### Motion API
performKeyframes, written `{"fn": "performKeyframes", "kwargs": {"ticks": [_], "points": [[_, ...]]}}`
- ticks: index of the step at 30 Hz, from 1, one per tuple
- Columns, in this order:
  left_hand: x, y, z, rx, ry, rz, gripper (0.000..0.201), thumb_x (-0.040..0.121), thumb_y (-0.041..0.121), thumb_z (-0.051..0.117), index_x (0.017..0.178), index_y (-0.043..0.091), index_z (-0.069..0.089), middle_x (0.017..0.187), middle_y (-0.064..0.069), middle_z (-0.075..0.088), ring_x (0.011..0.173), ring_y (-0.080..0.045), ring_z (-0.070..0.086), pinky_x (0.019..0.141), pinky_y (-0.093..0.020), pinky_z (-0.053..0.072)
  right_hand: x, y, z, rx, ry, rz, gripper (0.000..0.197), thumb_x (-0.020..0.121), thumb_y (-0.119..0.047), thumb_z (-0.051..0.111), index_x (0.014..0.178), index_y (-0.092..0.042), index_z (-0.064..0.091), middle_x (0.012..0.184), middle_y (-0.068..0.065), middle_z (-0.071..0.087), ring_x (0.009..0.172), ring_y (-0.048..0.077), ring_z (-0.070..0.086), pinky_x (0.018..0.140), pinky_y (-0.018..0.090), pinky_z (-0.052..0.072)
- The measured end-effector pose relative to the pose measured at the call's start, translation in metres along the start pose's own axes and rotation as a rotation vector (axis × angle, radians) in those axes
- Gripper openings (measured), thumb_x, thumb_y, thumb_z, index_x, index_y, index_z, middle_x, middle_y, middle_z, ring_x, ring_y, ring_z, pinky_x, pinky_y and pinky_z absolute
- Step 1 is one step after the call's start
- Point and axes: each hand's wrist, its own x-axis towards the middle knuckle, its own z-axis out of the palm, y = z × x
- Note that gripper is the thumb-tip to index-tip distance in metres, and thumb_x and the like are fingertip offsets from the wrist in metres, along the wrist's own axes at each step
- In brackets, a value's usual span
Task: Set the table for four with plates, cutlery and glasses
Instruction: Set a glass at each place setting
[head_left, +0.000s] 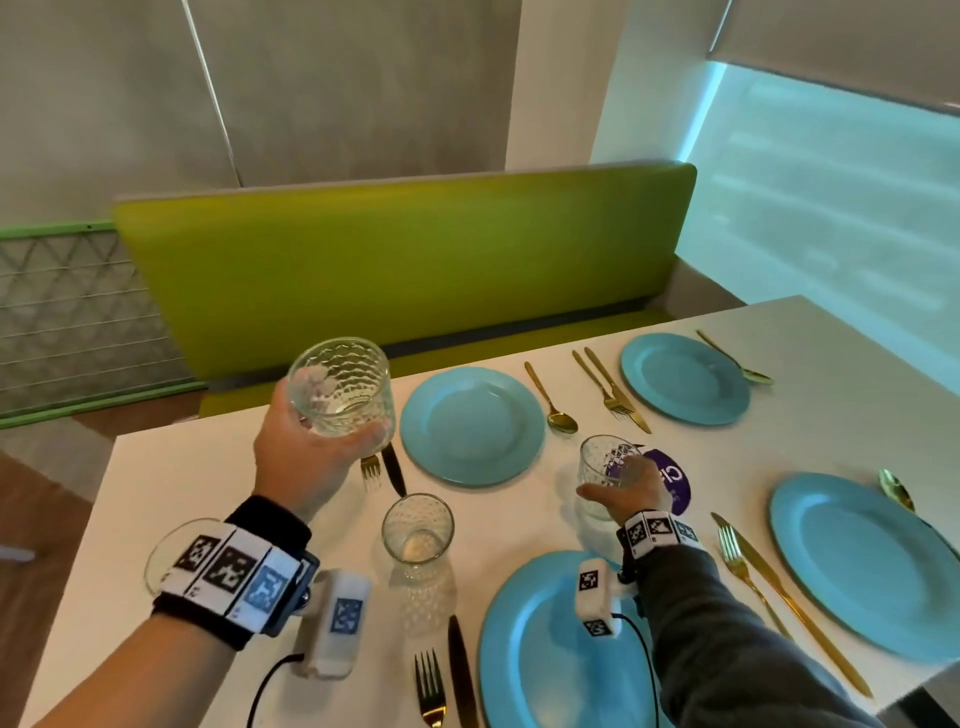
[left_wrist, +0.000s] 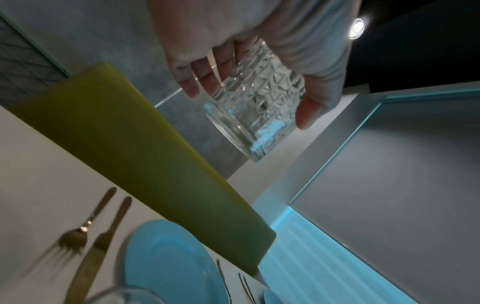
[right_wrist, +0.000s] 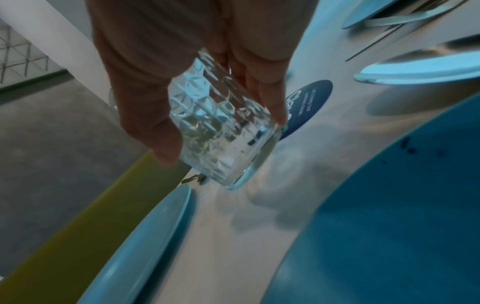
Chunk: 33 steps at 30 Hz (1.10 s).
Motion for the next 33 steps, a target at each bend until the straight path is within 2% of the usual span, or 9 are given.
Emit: {"fn": "performKeyframes", "kwargs": {"ticks": [9,11,14,17,20,22,25,28,33], "points": [[-0.007,-0.003,0.021,-0.039,-0.075,-0.003,0.073,0.06,-0.002,0.082,0.124,0.01,0.047,0.106,0.004,0.056,0.094,-0.011,0.054,0.082,-0.024,0.043,0.004,0.008,0.003,0.035,-0.019,0.036,0.092,0.06,-0.018,0.087,0.135,-0.006,0.036,0.134,0.013,0.053,0.123,0.029,0.051,0.103,0.036,0.039],[-0.008,-0.006,0.014,-0.045,-0.082,0.014,0.071,0.06,-0.003,0.082,0.122,0.01,0.048,0.1,0.009,0.056,0.089,-0.006,0.055,0.076,-0.019,0.044,-0.003,0.002,0.0,0.037,-0.034,0.087,0.103,0.06,-0.017,0.087,0.142,-0.007,0.025,0.138,0.015,0.048,0.126,0.031,0.047,0.105,0.037,0.038],[-0.011,-0.008,-0.002,-0.062,-0.088,0.022,0.073,0.059,-0.002,0.083,0.122,0.01,0.048,0.103,0.004,0.056,0.094,-0.013,0.054,0.078,-0.02,0.044,-0.026,-0.018,-0.012,0.023,-0.018,0.142,0.124,0.063,-0.008,0.085,0.149,-0.009,-0.004,0.149,0.019,0.032,0.135,0.034,0.036,0.111,0.04,0.03],[-0.012,-0.013,-0.023,-0.08,-0.084,0.018,0.084,0.046,0.018,0.089,0.119,0.016,0.048,0.11,0.0,0.057,0.101,-0.016,0.054,0.087,-0.029,0.046,-0.061,-0.052,-0.021,0.021,0.056,-0.059,0.12,0.069,0.002,0.077,0.149,-0.009,-0.012,0.159,0.01,0.004,0.145,0.027,0.016,0.117,0.036,0.017],[-0.013,-0.018,-0.048,-0.065,-0.06,0.017,0.081,0.044,0.024,0.085,0.116,0.021,0.048,0.115,-0.002,0.057,0.105,-0.018,0.055,0.089,-0.032,0.046,-0.121,-0.096,-0.009,-0.039,0.04,-0.337,0.098,0.077,-0.005,0.072,0.15,-0.012,0.007,0.154,0.008,0.022,0.139,0.024,0.028,0.113,0.035,0.025],[-0.013,-0.019,-0.066,-0.048,-0.037,0.024,0.078,0.055,0.012,0.088,0.122,0.018,0.048,0.116,-0.001,0.056,0.105,-0.018,0.053,0.089,-0.032,0.046,-0.165,-0.122,0.016,-0.015,-0.043,-0.529,0.077,0.079,-0.01,0.07,0.144,-0.012,0.028,0.14,0.009,0.043,0.117,0.018,0.048,0.099,0.027,0.039],[-0.009,-0.025,-0.101,-0.008,0.022,0.048,0.073,0.062,0.005,0.083,0.125,0.013,0.047,0.112,0.001,0.054,0.103,-0.016,0.052,0.084,-0.027,0.042,-0.22,-0.14,0.079,-0.006,-0.329,-0.625,0.063,0.079,-0.015,0.069,0.136,-0.016,0.041,0.121,0.002,0.057,0.091,0.008,0.053,0.086,0.02,0.048],[-0.003,-0.037,-0.137,-0.013,0.076,0.028,0.08,0.057,0.01,0.087,0.126,0.015,0.046,0.114,0.002,0.054,0.107,-0.018,0.052,0.089,-0.033,0.044,-0.244,-0.141,0.156,-0.064,-0.598,-0.503,0.077,0.076,-0.018,0.073,0.142,-0.019,0.032,0.133,0.003,0.051,0.11,0.013,0.054,0.091,0.018,0.045],[0.0,-0.06,-0.185,-0.008,0.133,-0.005,0.074,0.057,0.002,0.086,0.117,0.019,0.047,0.107,0.003,0.055,0.105,-0.019,0.055,0.092,-0.036,0.046,-0.245,-0.135,0.239,-0.109,-0.725,-0.365,0.105,0.068,-0.024,0.082,0.148,-0.018,0.015,0.151,0.003,0.03,0.138,0.02,0.032,0.111,0.027,0.031]]}}
